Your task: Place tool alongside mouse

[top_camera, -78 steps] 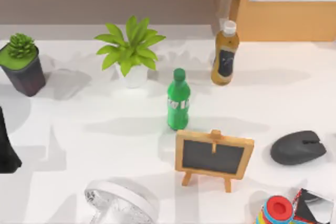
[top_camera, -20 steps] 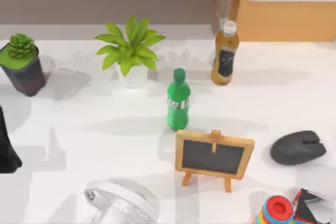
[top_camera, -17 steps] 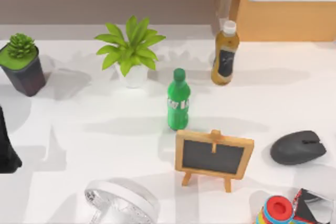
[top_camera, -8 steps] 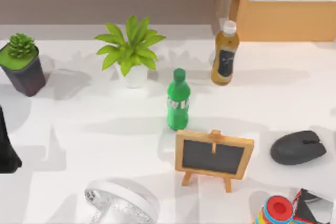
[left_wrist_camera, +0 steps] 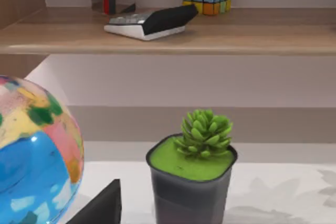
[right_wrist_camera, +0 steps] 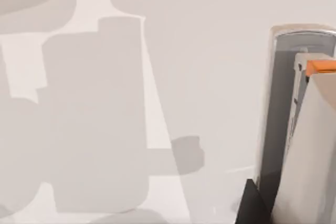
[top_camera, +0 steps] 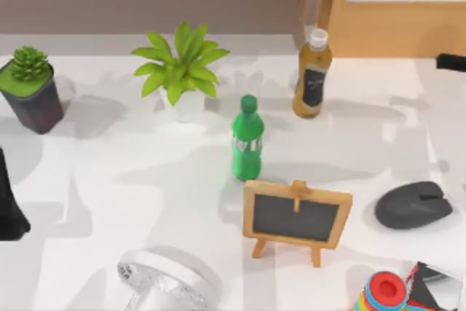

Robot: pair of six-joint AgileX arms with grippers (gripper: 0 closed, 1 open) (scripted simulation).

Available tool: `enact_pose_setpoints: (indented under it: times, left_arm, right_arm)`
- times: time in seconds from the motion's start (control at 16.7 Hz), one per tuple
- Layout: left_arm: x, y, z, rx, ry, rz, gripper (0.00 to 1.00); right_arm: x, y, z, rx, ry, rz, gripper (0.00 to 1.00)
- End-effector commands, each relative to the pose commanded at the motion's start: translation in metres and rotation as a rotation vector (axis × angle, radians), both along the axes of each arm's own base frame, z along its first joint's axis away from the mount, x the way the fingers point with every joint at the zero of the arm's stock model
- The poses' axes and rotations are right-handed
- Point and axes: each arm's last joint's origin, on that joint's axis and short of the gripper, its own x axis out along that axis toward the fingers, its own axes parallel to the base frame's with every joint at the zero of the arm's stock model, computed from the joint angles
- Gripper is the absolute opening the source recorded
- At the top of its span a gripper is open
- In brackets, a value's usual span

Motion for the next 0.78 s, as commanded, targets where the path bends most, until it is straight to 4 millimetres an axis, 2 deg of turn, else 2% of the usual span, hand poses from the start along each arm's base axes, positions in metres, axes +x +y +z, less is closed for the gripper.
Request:
enact_pose_setpoints:
  times: [0.18,0.42,0.54,0.78]
  left_arm:
    - [0.000,0.000,0.000,0.000,0.000,0.000,1.00]
    - [0.000,0.000,0.000,0.000,0.000,0.000,1.00]
    - [0.000,0.000,0.000,0.000,0.000,0.000,1.00]
    - [0.000,0.000,0.000,0.000,0.000,0.000,1.00]
  right_arm:
    - [0.032,0.038,-0.007,0.000,0.018,0.095,0.00]
    - [0.057,0.077,-0.019,-0.004,0.036,0.182,0.00]
    - [0.062,0.087,-0.024,-0.006,0.041,0.203,0.00]
    - [0.063,0.089,-0.025,-0.006,0.042,0.206,0.00]
